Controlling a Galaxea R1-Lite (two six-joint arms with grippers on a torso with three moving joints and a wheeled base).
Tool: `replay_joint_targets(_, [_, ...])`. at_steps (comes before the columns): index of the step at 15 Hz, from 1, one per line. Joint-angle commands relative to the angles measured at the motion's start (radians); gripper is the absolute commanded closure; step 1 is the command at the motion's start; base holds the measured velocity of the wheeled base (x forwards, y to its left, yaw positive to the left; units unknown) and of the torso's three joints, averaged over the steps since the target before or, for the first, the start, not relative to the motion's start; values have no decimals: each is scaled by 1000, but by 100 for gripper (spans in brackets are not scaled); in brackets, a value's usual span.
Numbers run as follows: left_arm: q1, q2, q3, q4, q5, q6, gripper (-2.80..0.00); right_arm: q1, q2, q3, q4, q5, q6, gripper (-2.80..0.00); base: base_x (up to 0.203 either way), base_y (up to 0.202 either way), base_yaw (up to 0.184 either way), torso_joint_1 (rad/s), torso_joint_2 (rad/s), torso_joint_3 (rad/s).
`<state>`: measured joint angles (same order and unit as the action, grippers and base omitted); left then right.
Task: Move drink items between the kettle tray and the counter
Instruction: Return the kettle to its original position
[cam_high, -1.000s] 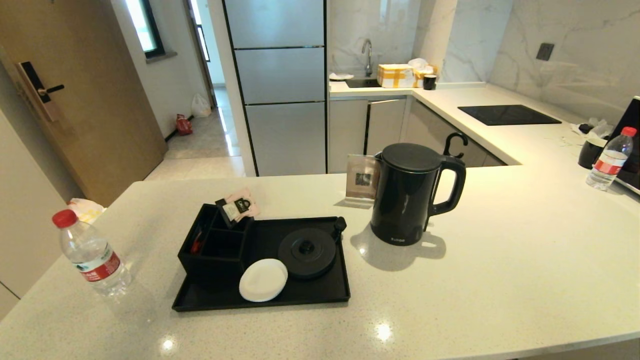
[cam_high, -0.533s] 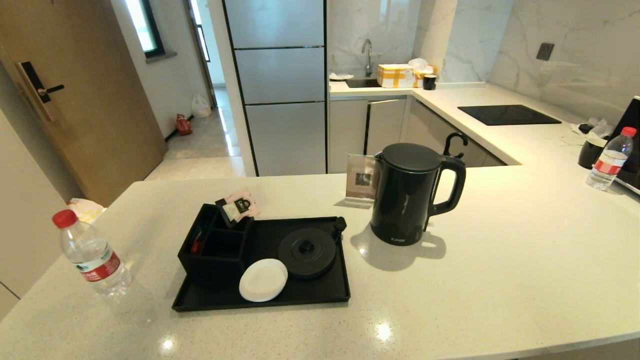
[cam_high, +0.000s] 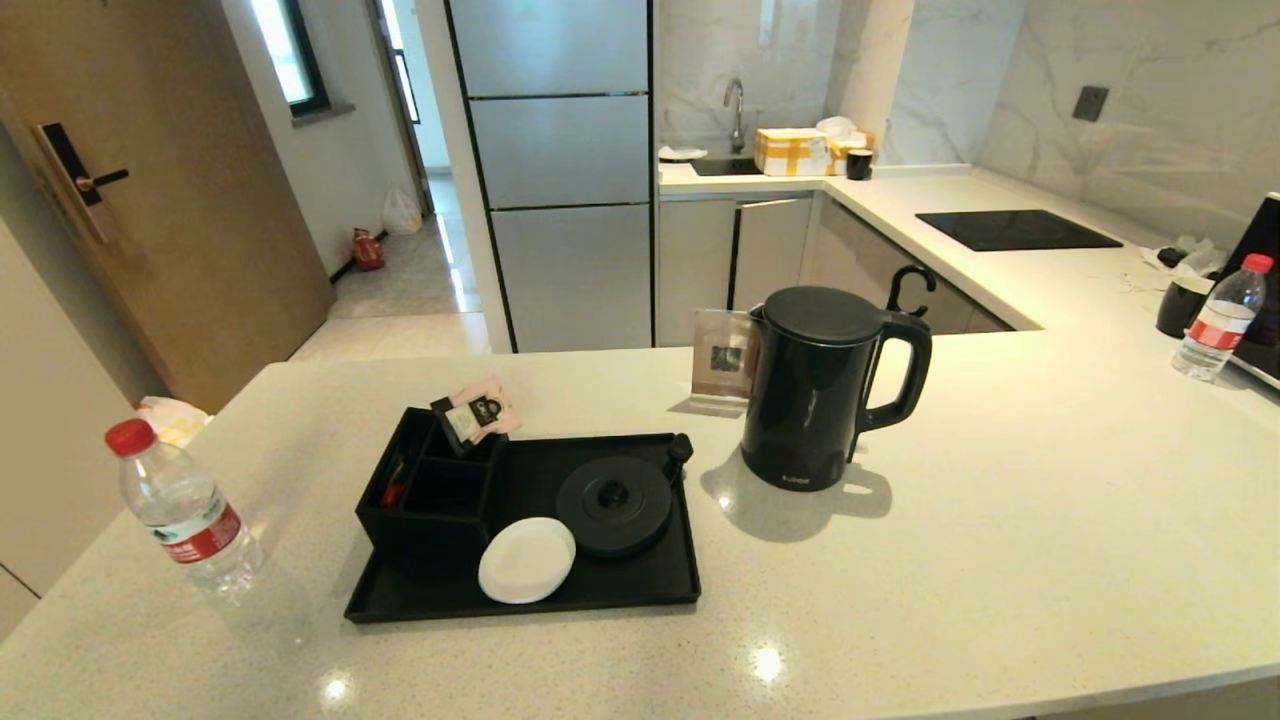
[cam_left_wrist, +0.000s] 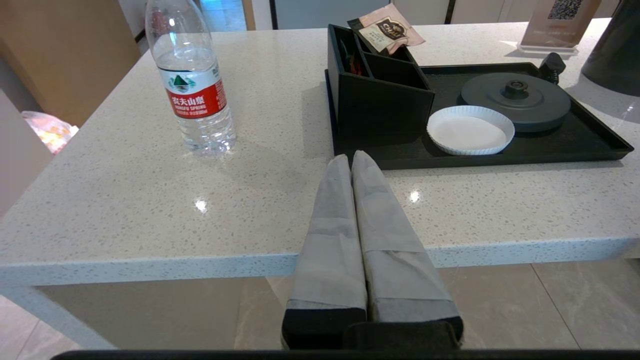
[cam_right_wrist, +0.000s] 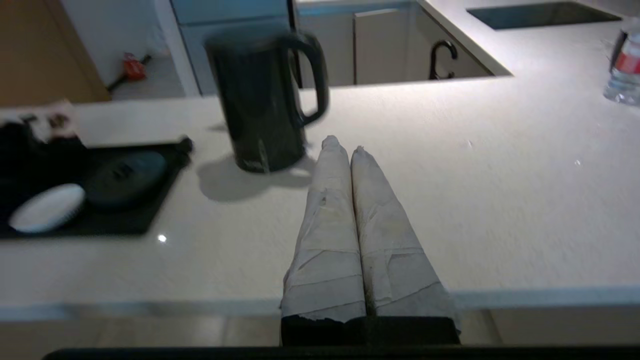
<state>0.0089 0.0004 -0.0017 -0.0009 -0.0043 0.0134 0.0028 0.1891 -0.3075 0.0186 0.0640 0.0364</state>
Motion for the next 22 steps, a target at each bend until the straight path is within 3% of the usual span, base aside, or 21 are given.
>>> replay_joint_targets(1, [0,-2,0,-1,0,0,0,2,184,-140,4,12,19,0,0,0,0,0,0,0])
replay_joint_targets(5, [0,-2,0,-1,0,0,0,3,92,-34,22,22,45,0,0,0,0,0,0,0])
replay_joint_targets(9, [0,-1,0,0,0,0,0,-1,71,-47,77,12,48,0,0,0,0,0,0,0])
replay_joint_targets(12, [0,-2,0,-1,0,0,0,-3,82,-116,222,-42,57,0,0,0,0,0,0,0])
replay_joint_targets(13, [0,-2,0,-1,0,0,0,-3,115,-188,324,-59,75,0,0,0,0,0,0,0])
replay_joint_targets(16, [0,0,0,-1,0,0,0,-3,335,-347,456,-65,114,0,0,0,0,0,0,0])
replay_joint_targets(19, [0,-1,0,0,-1,0,0,-3,531,-364,377,-45,134,0,0,0,0,0,0,0])
replay_joint_targets(22, [0,-2,0,-1,0,0,0,3,850,-320,73,-47,144,0,0,0,0,0,0,0])
